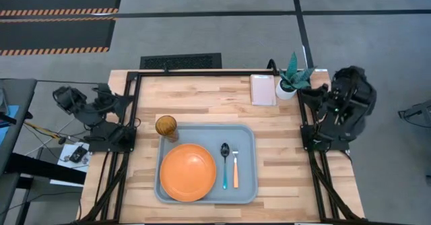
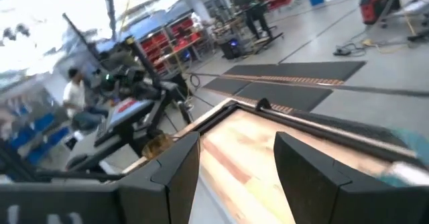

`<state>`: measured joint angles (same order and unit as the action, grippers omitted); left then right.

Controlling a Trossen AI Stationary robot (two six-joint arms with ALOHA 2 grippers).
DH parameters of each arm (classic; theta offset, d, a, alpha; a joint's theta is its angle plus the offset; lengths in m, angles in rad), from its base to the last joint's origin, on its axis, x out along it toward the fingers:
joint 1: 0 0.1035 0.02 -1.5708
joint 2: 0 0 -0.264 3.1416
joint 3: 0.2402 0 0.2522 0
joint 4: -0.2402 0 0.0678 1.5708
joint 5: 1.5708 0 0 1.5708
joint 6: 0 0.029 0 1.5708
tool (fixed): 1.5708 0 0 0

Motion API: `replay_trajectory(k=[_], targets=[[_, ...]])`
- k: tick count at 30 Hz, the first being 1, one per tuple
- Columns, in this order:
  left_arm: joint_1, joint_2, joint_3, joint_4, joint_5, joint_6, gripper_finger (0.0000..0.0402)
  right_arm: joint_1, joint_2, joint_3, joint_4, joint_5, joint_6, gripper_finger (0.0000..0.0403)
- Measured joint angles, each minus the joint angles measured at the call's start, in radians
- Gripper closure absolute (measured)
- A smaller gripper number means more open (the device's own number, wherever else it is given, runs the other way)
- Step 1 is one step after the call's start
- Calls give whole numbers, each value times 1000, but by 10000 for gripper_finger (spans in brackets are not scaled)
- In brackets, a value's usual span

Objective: Pick and place plate/cup/fork/spoon on tray
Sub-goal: Return to Home Position

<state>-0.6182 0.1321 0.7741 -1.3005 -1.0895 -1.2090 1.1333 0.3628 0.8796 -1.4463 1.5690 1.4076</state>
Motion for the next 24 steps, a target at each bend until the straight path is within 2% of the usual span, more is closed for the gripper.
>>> replay_trajectory(k=[5,13,19,24], targets=[[0,-126,-112,108,12,56,397,-82,0,-128,-106,-3,307,188],[1,-127,-142,81,-22,29,397,-198,-5,-331,-103,0,582,188],[3,-128,-147,81,-47,-9,397,-266,-4,-501,55,0,659,188],[3,-127,-170,79,-104,-46,397,-298,-4,-568,98,0,697,188]])
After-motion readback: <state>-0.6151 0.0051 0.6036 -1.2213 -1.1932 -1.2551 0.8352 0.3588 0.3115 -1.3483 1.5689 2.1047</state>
